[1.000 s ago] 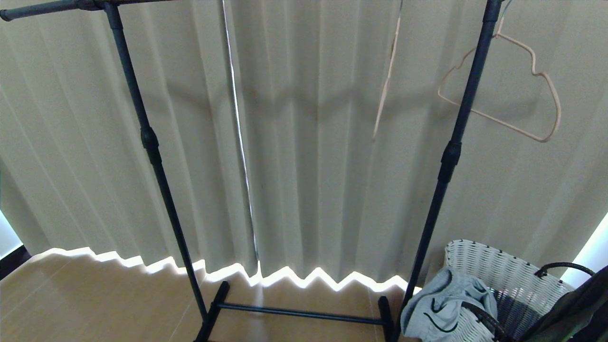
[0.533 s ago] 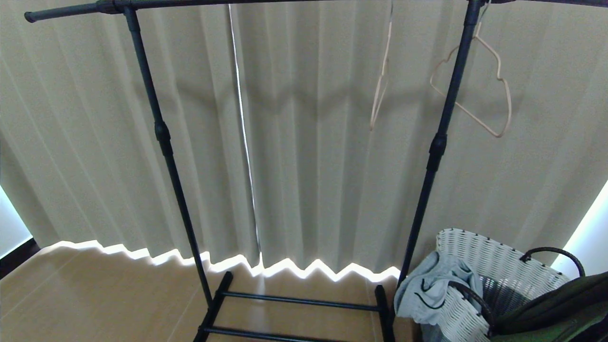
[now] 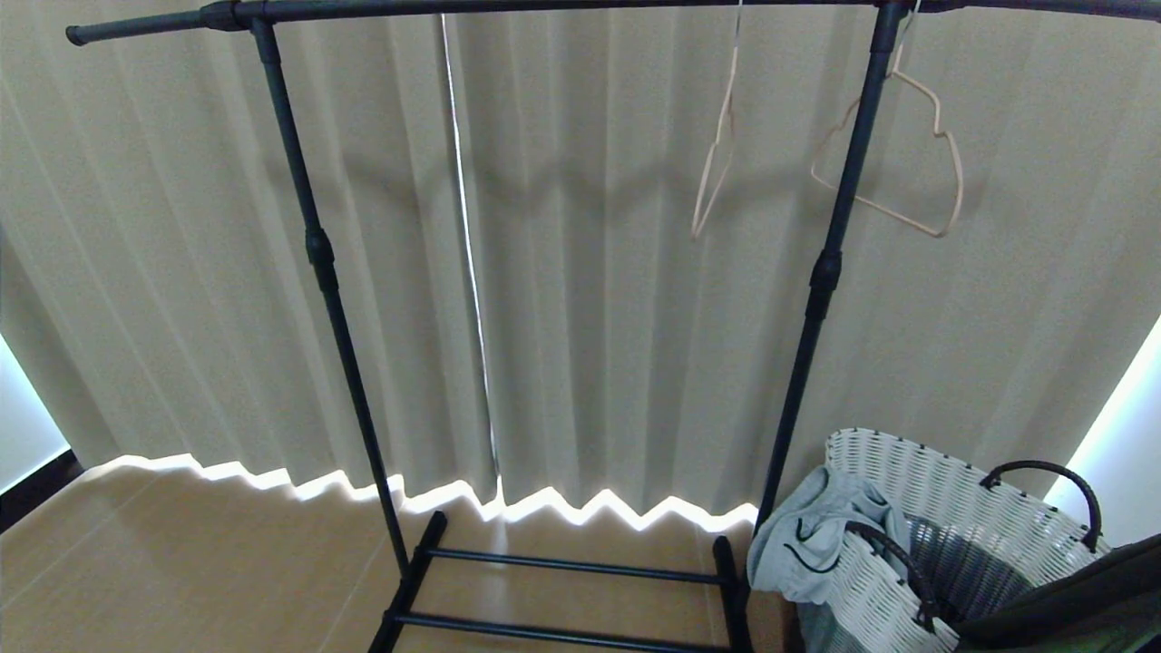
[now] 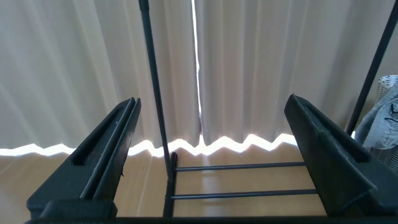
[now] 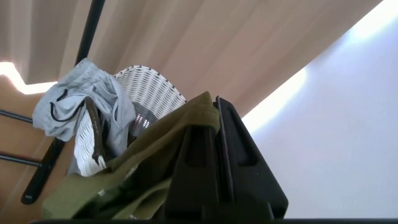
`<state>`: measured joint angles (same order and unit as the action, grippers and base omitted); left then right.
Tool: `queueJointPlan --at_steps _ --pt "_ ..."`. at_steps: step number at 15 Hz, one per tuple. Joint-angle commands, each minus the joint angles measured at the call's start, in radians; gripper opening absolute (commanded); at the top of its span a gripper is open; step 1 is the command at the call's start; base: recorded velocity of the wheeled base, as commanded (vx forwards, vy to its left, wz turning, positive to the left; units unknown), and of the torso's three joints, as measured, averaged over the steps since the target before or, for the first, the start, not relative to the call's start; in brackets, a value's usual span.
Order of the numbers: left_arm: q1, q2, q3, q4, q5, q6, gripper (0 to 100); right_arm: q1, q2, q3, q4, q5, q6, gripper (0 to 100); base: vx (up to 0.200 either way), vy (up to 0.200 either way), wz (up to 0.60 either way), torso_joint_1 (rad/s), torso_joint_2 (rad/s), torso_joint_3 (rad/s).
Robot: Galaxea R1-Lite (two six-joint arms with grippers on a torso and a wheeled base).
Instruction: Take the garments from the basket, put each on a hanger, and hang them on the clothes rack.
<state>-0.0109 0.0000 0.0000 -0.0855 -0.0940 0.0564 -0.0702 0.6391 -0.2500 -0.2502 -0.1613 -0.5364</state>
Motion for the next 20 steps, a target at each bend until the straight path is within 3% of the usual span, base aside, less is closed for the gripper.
queueJointPlan --at_steps 1,8,10,12,15,17,18,20 --pt "0.000 0.000 0.000 0.000 0.000 -0.001 100 0.001 -0.004 0.001 0.000 0.000 -0.001 0 0.000 0.200 0.00 -0.002 0.01 0.002" --pt "0.000 0.000 0.000 0.000 0.000 -0.001 100 0.001 -0.001 0.000 0.002 0.005 -0.007 0 0.000 0.200 0.00 0.003 0.00 0.002" --pt "0.000 0.000 0.000 0.001 0.004 0.007 100 0.012 0.007 -0.017 0.003 0.029 -0.007 0 0.000 0.000 0.00 0.000 0.00 0.000" --pt "0.000 0.000 0.000 0.001 0.004 0.007 100 0.081 0.025 -0.066 0.035 0.051 -0.005 0 0.000 0.000 0.00 0.000 0.00 0.000" --pt "0.000 0.002 0.000 0.001 -0.004 0.016 100 0.156 0.036 -0.144 0.178 0.055 -0.001 0 0.000 0.000 0.00 0.000 0.00 0.000" --pt "0.000 0.002 0.000 0.001 -0.059 0.097 100 0.251 0.063 -0.221 0.272 0.055 0.058 0 0.000 0.000 0.00 0.000 0.00 0.000" --pt "0.000 0.000 0.000 0.000 -0.145 0.097 100 0.305 0.093 -0.253 0.282 0.054 0.099 0 0.000 0.000 0.00 0.000 0.00 0.000" --pt "0.000 0.000 0.000 0.000 -0.148 0.097 100 0.345 0.111 -0.267 0.284 0.054 0.136 0 0.000 0.000 0.00 0.000 0.00 0.000"
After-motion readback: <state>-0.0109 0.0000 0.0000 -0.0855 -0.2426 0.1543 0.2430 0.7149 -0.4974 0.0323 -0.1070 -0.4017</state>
